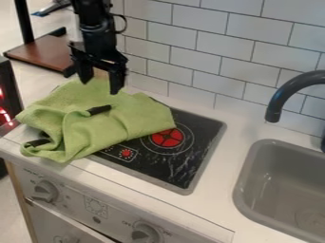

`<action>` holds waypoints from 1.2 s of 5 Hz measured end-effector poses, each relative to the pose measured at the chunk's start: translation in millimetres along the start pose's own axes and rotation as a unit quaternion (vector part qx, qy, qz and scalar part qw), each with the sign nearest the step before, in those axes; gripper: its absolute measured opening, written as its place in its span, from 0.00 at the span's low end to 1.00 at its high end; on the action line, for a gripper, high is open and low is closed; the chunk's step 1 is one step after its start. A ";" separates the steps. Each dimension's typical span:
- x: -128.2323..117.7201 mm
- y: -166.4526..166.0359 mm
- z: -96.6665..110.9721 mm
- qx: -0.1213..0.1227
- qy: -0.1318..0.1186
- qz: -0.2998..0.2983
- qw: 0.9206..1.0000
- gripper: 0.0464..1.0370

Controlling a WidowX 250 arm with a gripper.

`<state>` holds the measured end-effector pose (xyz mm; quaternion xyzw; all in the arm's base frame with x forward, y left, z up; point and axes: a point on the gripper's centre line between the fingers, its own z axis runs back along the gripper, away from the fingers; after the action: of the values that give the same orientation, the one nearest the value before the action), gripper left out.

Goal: Fold cloth from top left to bottom

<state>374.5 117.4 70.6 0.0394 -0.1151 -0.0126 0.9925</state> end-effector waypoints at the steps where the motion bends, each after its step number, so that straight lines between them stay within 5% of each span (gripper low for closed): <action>1: 17.3 -22.6 -11.6 0.001 0.018 0.008 1.000 0.96; 4: 61.7 -71.7 -54.9 0.045 0.045 0.055 0.996 0.96; 6: 67.6 -75.6 -69.0 0.051 0.046 0.065 0.995 0.90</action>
<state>454.9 44.9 12.9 0.0833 -0.0719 0.0599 0.9921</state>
